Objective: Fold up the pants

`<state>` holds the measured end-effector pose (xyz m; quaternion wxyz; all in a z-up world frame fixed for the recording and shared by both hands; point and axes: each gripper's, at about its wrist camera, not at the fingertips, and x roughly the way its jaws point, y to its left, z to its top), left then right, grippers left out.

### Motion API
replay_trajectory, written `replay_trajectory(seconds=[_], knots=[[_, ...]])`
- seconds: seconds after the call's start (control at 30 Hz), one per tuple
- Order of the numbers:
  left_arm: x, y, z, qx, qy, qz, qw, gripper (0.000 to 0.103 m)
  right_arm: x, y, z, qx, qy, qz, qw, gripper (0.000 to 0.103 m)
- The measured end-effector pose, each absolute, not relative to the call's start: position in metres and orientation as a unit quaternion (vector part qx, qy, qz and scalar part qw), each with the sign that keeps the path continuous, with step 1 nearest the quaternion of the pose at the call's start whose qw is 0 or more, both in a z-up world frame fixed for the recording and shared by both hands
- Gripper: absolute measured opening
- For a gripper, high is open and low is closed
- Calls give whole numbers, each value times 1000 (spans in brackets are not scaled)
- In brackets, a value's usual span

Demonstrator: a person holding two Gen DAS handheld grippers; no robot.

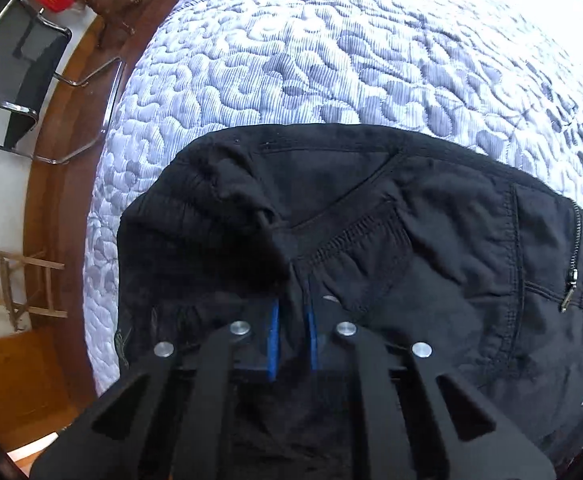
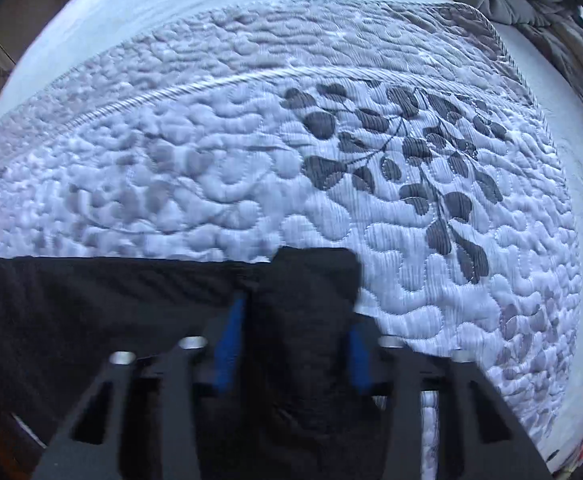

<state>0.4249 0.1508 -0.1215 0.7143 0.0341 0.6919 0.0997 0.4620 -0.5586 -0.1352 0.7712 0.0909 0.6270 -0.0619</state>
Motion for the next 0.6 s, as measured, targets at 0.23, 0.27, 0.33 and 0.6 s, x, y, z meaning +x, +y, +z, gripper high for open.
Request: replay_trajectory(seconds=[0.23,0.27,0.33,0.6], knots=[[398,148,-75,-27,634,69,769,7,436,-547,-84,79,567,-42,819,13],[395,147,-67,-33,624,63,778,7,429,-547,-70,91,549,-35,830,13],[380,146,-51,-39,602,44,796,7,421,-546,-52,101,525,-21,845,13],[310,156,-1,-52,524,-17,850,7,360,-541,15,97,429,23,898,13]])
